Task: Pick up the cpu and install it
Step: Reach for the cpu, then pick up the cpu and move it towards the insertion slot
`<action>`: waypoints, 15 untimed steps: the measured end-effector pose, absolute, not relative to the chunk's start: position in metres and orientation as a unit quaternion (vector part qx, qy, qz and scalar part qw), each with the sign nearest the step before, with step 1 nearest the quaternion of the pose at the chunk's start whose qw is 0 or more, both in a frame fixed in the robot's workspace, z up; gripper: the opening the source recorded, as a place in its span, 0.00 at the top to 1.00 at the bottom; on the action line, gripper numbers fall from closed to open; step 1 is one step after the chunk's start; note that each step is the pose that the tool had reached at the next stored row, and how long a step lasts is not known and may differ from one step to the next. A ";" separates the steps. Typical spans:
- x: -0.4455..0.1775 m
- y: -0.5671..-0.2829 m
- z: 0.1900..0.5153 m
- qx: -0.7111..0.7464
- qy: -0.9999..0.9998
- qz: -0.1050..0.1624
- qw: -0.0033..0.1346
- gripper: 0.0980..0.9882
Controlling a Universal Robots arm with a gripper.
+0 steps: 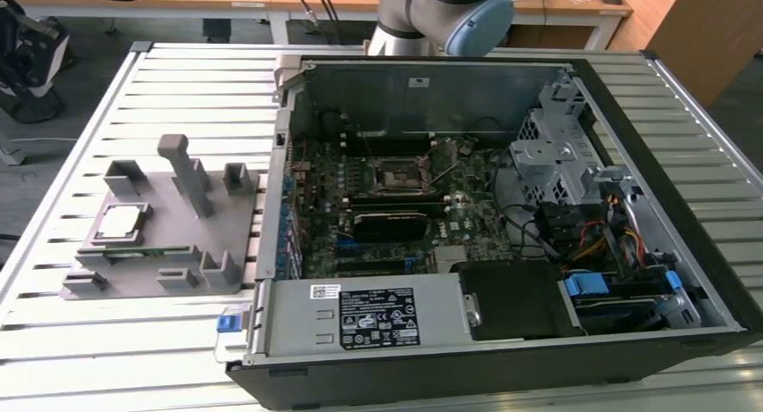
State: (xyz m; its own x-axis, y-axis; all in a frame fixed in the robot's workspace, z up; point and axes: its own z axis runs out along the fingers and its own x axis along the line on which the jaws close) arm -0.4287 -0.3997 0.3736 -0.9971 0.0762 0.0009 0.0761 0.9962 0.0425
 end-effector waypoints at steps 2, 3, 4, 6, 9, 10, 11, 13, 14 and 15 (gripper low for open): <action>-0.429 -0.400 0.373 0.038 0.999 0.021 -0.001 0.99; -0.429 -0.400 0.373 0.038 0.999 0.021 -0.002 0.99; -0.429 -0.400 0.372 0.038 0.999 0.021 -0.003 0.99; -0.429 -0.400 0.371 0.038 0.999 0.021 -0.005 0.99; -0.429 -0.400 0.370 0.038 0.999 0.021 -0.008 0.99; -0.429 -0.400 0.370 0.038 0.999 0.021 -0.009 0.99; -0.429 -0.400 0.369 0.038 0.999 0.021 -0.009 0.99; -0.429 -0.400 0.369 0.038 0.999 0.021 -0.009 0.99; -0.429 -0.400 0.368 0.038 0.999 0.021 -0.009 0.99; -0.429 -0.400 0.368 0.038 0.999 0.021 -0.009 0.99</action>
State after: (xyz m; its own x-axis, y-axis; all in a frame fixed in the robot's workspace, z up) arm -0.4291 -0.3997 0.3678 -0.9969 0.0762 0.0200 0.0770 0.9962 0.0407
